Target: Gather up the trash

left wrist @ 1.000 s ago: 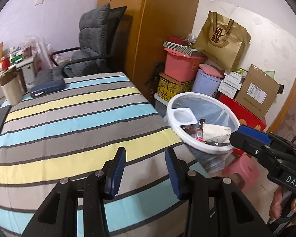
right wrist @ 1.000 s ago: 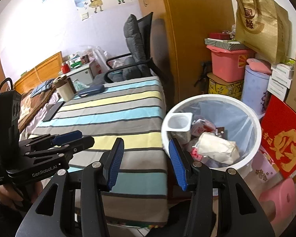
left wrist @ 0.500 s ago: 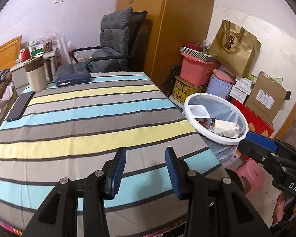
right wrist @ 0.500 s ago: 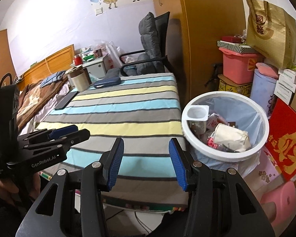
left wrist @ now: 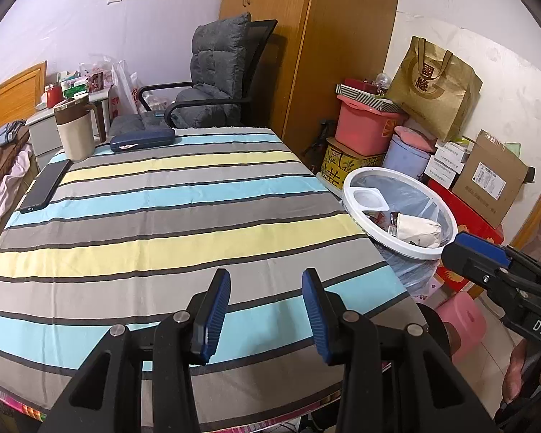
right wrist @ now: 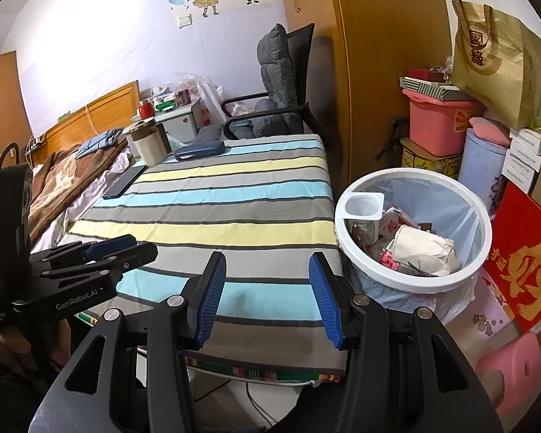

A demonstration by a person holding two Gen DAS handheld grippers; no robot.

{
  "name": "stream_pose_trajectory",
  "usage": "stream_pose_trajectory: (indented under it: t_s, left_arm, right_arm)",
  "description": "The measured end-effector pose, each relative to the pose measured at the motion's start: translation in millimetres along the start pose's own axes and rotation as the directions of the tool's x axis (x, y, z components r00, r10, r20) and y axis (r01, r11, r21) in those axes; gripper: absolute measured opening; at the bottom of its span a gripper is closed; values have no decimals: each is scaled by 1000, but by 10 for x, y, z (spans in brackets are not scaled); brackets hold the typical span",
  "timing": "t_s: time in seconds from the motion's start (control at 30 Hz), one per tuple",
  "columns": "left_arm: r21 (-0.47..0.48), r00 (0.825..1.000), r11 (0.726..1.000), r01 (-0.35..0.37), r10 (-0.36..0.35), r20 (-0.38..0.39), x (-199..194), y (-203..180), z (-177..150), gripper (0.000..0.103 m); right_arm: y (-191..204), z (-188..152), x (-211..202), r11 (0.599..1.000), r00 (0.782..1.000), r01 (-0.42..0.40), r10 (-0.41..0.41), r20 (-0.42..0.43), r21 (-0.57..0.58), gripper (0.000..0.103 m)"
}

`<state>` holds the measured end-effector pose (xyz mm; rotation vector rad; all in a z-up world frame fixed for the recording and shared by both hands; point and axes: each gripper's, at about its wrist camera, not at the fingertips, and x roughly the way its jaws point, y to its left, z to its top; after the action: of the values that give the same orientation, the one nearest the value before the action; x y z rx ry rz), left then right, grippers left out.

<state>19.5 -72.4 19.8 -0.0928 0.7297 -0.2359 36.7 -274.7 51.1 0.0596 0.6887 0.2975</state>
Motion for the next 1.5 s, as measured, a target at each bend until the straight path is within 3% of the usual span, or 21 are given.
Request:
stream_pose_trajectory:
  t_s: [1.5]
  left_arm:
    - [-3, 1000, 1000, -6, 6, -12, 44, 42, -12, 41]
  right_arm:
    - [5, -6, 45, 1000, 1000, 1, -1, -8, -1, 50]
